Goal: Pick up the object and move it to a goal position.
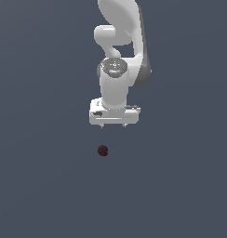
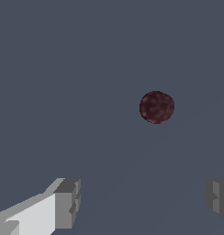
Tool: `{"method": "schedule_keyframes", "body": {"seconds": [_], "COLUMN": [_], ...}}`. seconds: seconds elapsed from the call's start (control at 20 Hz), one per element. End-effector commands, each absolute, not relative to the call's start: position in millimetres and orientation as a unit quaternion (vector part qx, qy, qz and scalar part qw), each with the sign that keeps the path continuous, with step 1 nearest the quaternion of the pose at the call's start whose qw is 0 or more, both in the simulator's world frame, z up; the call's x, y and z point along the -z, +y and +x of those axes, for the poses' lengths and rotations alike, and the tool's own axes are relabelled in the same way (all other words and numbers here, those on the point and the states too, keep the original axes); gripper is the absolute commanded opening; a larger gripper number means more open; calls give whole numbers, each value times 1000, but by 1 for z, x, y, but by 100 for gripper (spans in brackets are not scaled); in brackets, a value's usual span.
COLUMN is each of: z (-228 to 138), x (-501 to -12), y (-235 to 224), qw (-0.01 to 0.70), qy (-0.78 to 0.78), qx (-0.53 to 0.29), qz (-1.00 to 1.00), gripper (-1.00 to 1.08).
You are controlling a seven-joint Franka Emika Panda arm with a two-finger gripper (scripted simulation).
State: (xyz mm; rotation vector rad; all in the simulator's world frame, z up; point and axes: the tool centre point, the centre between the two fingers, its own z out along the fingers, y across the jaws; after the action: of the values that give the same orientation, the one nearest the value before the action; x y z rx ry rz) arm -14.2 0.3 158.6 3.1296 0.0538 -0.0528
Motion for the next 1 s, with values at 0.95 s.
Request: {"method": "schedule_keyframes", "body": {"seconds": [0.95], "z": [-19], "x": [-159], "y": [-5], "qw": [6], "qy": [22], "qx": [26], "qz": [999], "gripper": [100]}}
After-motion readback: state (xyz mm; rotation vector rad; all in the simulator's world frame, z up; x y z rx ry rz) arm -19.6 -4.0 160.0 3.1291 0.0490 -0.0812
